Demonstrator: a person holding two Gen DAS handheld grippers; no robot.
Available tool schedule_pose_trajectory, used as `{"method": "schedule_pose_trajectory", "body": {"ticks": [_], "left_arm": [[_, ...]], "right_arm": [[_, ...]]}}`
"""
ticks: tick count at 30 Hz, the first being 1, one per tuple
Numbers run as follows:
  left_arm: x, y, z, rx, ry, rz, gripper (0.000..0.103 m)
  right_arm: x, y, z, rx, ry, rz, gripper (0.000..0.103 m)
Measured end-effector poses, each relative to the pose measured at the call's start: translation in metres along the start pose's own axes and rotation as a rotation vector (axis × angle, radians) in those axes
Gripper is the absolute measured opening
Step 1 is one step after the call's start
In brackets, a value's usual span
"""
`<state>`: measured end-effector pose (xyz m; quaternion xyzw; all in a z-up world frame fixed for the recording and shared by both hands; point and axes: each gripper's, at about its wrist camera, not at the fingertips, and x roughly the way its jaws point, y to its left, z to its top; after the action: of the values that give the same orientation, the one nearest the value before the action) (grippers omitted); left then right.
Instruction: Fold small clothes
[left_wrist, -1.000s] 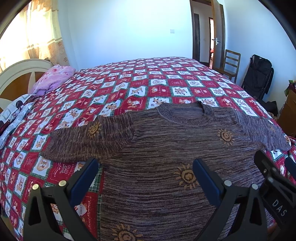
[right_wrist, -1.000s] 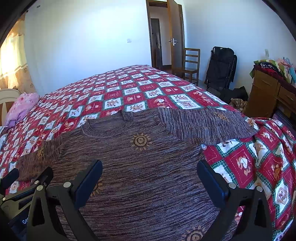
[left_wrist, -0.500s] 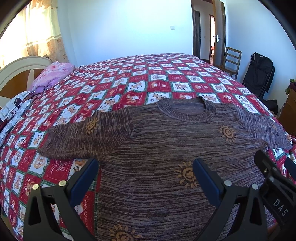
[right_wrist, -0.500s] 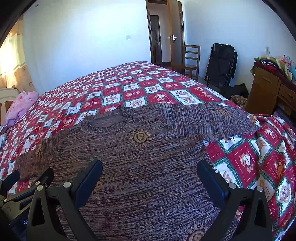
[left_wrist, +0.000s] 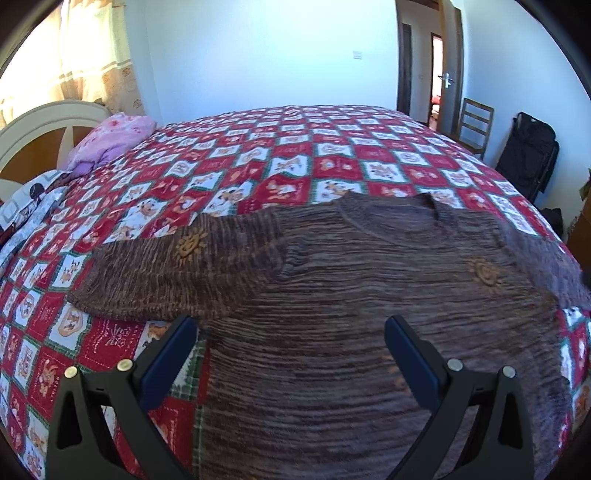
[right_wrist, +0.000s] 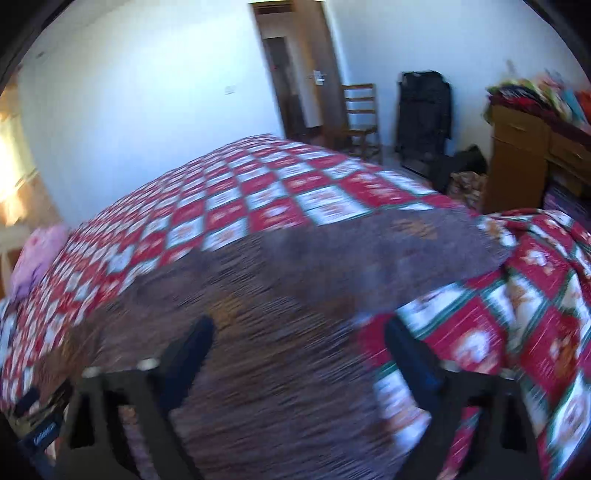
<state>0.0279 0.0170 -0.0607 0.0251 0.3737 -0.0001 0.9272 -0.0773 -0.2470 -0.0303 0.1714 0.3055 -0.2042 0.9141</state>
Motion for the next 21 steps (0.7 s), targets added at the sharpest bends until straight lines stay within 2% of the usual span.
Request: {"method": "schedule_pose_trajectory", "body": {"ticks": [1, 2, 6, 8, 10, 12, 14, 16, 20, 21], "left_arm": [[0.003, 0.002, -0.001, -0.01, 0.001, 0.0, 0.103], [0.007, 0.005, -0.002, -0.025, 0.006, -0.001, 0.103], [0.021, 0.009, -0.007, -0.053, 0.02, 0.009, 0.103], [0.029, 0.007, -0.011, -0.05, 0.027, 0.025, 0.103], [0.038, 0.005, -0.014, -0.043, 0.043, 0.036, 0.103], [0.046, 0.002, -0.019, -0.037, 0.059, 0.042, 0.103], [0.052, 0.001, -0.024, -0.037, 0.075, 0.04, 0.103], [0.05, 0.003, -0.024, -0.053, 0.056, 0.031, 0.103], [0.051, 0.003, -0.025, -0.057, 0.049, 0.02, 0.103], [0.052, 0.003, -0.025, -0.059, 0.048, 0.019, 0.103]], "right_arm": [[0.007, -0.023, 0.012, 0.047, 0.013, -0.016, 0.065], [0.011, -0.038, 0.018, 0.081, 0.023, -0.03, 0.06], [0.028, -0.143, 0.036, 0.412, 0.062, -0.091, 0.06], [0.031, -0.175, 0.041, 0.472, 0.051, -0.144, 0.06], [0.042, -0.198, 0.052, 0.446, 0.057, -0.21, 0.06], [0.053, -0.209, 0.062, 0.413, 0.072, -0.228, 0.06], [0.073, -0.213, 0.075, 0.359, 0.107, -0.215, 0.06], [0.091, -0.22, 0.084, 0.327, 0.125, -0.21, 0.06], [0.126, -0.235, 0.085, 0.339, 0.189, -0.203, 0.06], [0.126, -0.233, 0.084, 0.321, 0.18, -0.216, 0.059]]}}
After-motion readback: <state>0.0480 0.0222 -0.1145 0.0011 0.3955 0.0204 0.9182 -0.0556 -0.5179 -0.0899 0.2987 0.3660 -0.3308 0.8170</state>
